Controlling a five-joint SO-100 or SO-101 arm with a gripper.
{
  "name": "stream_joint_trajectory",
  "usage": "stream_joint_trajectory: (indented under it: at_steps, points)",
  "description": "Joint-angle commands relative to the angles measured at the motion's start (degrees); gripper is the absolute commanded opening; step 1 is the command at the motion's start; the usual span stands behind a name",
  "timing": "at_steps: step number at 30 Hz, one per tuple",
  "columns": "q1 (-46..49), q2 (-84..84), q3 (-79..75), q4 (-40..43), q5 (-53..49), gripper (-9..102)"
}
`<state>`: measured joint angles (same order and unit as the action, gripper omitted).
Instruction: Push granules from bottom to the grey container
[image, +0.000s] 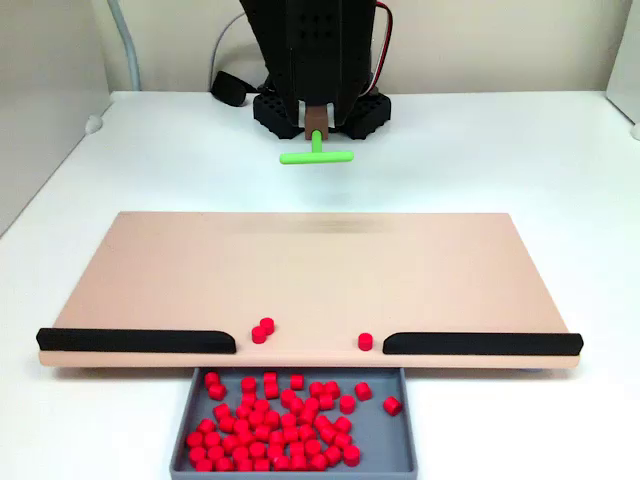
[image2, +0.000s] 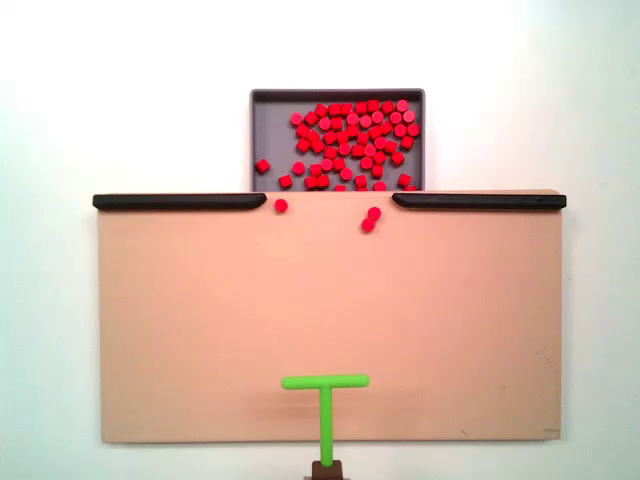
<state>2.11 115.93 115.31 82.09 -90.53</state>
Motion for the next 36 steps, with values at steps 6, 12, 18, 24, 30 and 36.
stream_joint_trajectory:
  at_steps: [6,12,18,24,30,36]
  points:
    - [0.7,0.18,-0.35,-0.26,0.62,1]
    - [0.7,-0.09,-0.35,-0.26,0.62,1]
    - [0.79,-0.35,-0.35,-0.26,0.62,1]
    - [0.53,-0.88,-0.44,-0.26,0.62,1]
    - [0.18,-1.49,-0.44,-0.35,0.62,1]
    - [0.18,-1.49,-0.44,-0.35,0.62,1]
